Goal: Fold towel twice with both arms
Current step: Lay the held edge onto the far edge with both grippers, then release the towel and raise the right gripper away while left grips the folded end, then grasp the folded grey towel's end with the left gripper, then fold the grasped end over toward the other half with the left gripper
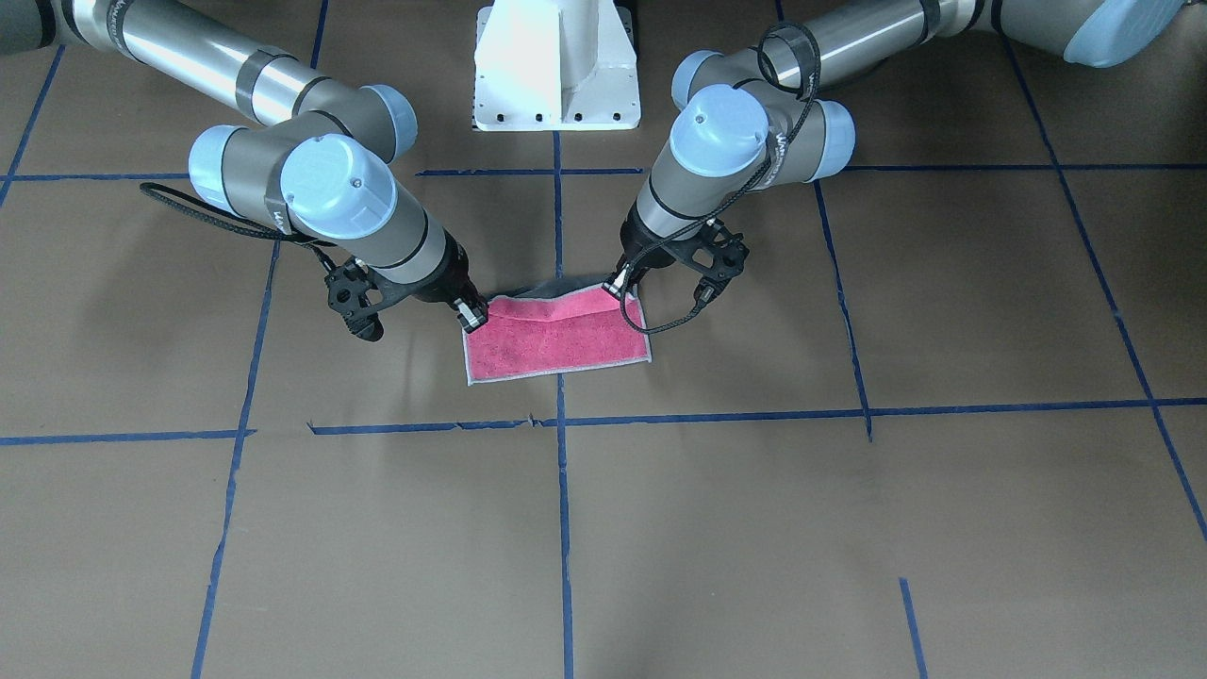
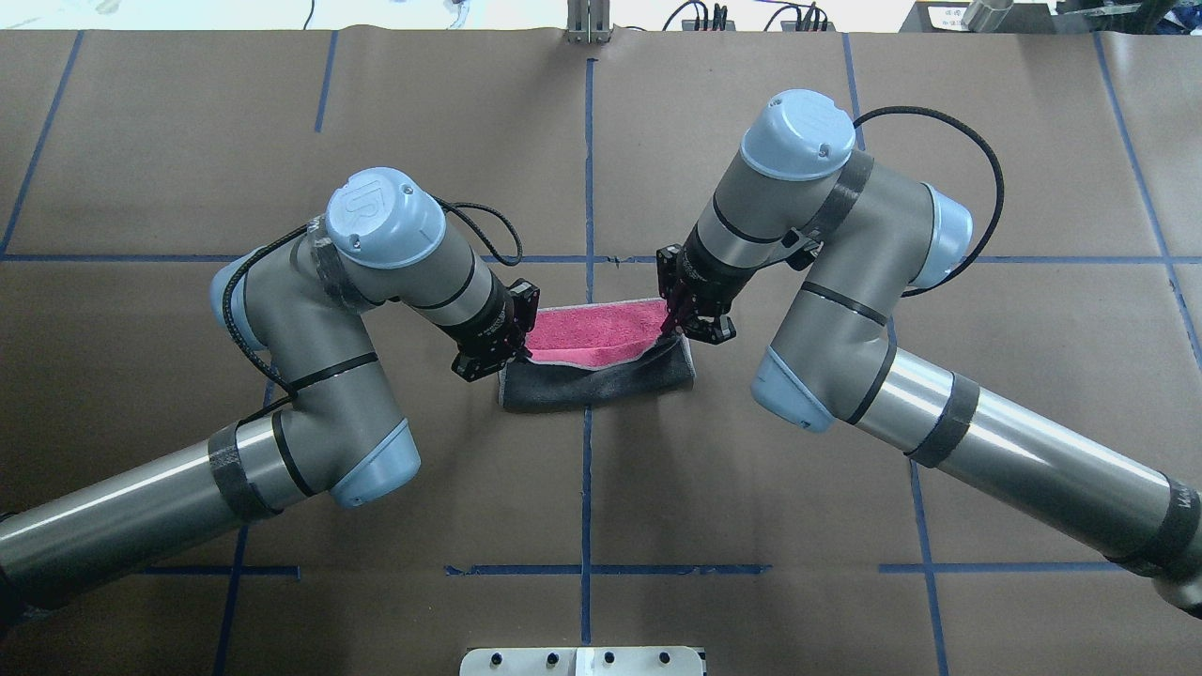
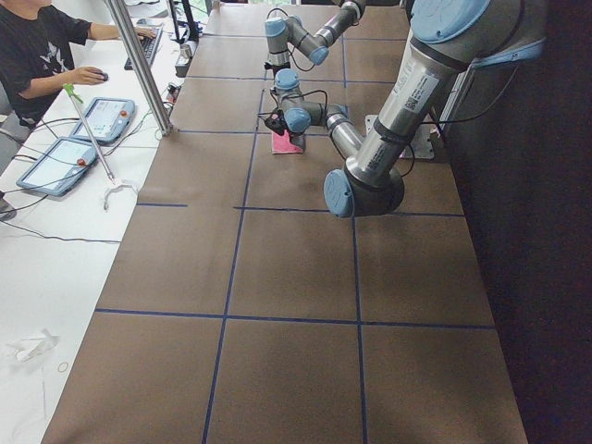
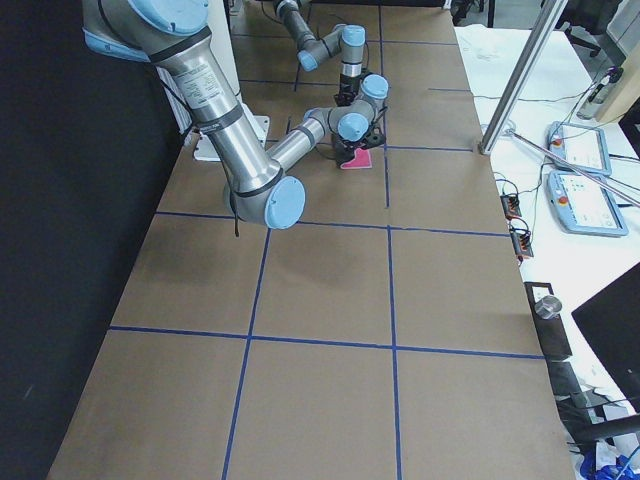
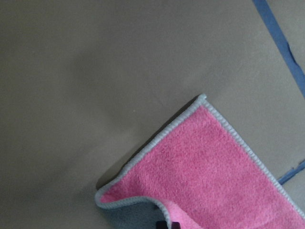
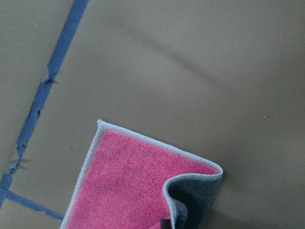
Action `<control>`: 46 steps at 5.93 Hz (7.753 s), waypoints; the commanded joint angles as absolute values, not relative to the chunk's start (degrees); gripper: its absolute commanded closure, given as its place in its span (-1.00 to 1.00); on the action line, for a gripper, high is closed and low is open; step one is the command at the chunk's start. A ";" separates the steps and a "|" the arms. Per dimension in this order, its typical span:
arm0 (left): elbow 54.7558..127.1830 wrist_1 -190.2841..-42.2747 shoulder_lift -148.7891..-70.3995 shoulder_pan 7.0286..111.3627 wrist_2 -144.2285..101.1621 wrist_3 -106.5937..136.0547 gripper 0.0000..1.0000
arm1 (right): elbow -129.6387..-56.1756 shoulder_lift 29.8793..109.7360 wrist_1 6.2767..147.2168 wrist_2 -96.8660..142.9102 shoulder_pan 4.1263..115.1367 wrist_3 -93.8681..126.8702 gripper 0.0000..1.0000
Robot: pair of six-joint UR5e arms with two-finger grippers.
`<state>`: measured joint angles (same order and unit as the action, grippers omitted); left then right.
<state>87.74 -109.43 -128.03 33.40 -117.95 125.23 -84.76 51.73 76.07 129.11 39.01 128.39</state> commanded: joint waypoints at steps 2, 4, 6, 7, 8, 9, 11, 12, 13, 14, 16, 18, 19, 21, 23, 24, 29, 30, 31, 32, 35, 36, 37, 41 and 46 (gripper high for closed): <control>84.91 -112.31 -128.06 34.36 -117.86 126.90 1.00 | -80.95 50.10 75.94 129.11 39.81 129.02 0.78; 84.90 -112.59 -128.06 35.33 -117.95 127.26 1.00 | -80.42 50.10 75.94 129.20 41.39 129.11 0.78; 84.29 -113.11 -128.06 35.42 -117.86 127.27 1.00 | -79.37 50.01 75.85 129.20 41.22 128.94 0.76; 84.29 -113.12 -128.06 35.42 -117.86 127.27 1.00 | -79.37 50.01 75.85 129.29 41.22 128.94 0.61; 84.29 -115.64 -127.53 35.42 -117.77 126.57 -0.98 | -79.45 49.92 75.76 129.20 41.13 128.76 -0.98; 84.29 -117.32 -126.75 35.42 -117.69 126.21 -1.00 | -79.54 50.27 75.76 129.03 41.31 127.98 -1.00; 84.46 -117.25 -126.65 36.55 -117.51 125.86 -1.00 | -79.45 50.80 75.94 129.20 45.06 123.50 -1.00; 84.64 -117.25 -126.48 38.74 -117.94 125.08 -1.00 | -79.45 51.41 76.20 129.63 47.18 121.40 -1.00; 86.29 -116.99 -125.00 39.46 -119.34 121.41 -1.00 | -79.89 51.94 76.38 132.68 49.55 119.64 -1.00; 90.92 -116.46 -122.28 39.46 -122.05 114.85 -1.00 | -81.89 54.47 76.29 134.89 51.22 115.53 -1.00; 93.60 -116.80 -121.29 38.67 -119.90 105.26 -1.00 | -87.26 60.45 76.46 134.74 52.90 104.11 -1.00; 92.65 -116.37 -121.81 28.71 -104.67 100.81 -1.00 | -89.98 65.19 76.55 134.04 54.13 90.85 -1.00; 91.77 -115.67 -121.73 27.87 -103.55 100.72 -1.00 | -90.17 66.95 76.55 133.34 54.66 86.09 -1.00; 90.36 -114.09 -121.99 26.55 -103.80 100.72 -1.00 | -90.09 67.41 76.55 132.28 54.49 85.69 -1.00; 90.35 -112.85 -123.57 26.63 -103.89 100.64 -0.81 | -90.17 67.41 76.55 132.28 54.49 85.78 -1.00; 90.35 -112.76 -123.57 26.63 -103.89 100.63 -0.76 | -90.18 67.33 76.55 132.28 54.49 85.78 -1.00; 90.35 -112.76 -123.57 27.07 -103.80 100.72 0.17 | -90.18 67.33 76.55 132.89 54.76 85.78 -1.00; 90.35 -112.76 -123.57 27.07 -103.71 100.72 0.47 | -90.18 67.32 76.55 132.89 54.84 85.78 -1.00; 90.35 -112.76 -123.66 27.51 -103.88 100.72 0.80 | -90.18 67.41 76.64 132.89 54.93 85.78 -1.00; 90.35 -112.76 -123.66 27.51 -103.89 100.64 0.93 | -90.18 67.41 76.55 132.98 55.11 85.69 -1.00; 91.49 -100.12 -130.39 27.77 -103.80 92.00 1.00 | -90.09 67.76 76.55 132.98 55.54 85.69 -1.00; 91.49 -95.50 -133.13 27.77 -103.54 88.19 1.00 | -90.17 67.76 76.64 133.15 55.89 85.69 -1.00; 90.62 -93.10 -135.33 27.69 -103.10 81.98 1.00 | -90.18 67.94 76.64 133.42 56.77 85.69 -1.00; 72.48 -91.32 -152.27 27.42 -98.09 64.13 1.00 | -90.44 70.30 76.55 136.14 60.64 81.67 -1.00; 54.33 -99.82 -163.30 24.17 -88.95 50.72 1.00 | -92.10 76.54 76.55 139.57 65.92 74.54 -1.00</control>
<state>56.87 -97.45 -162.35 24.34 -89.59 51.64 -91.36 75.29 76.56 139.28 65.34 75.37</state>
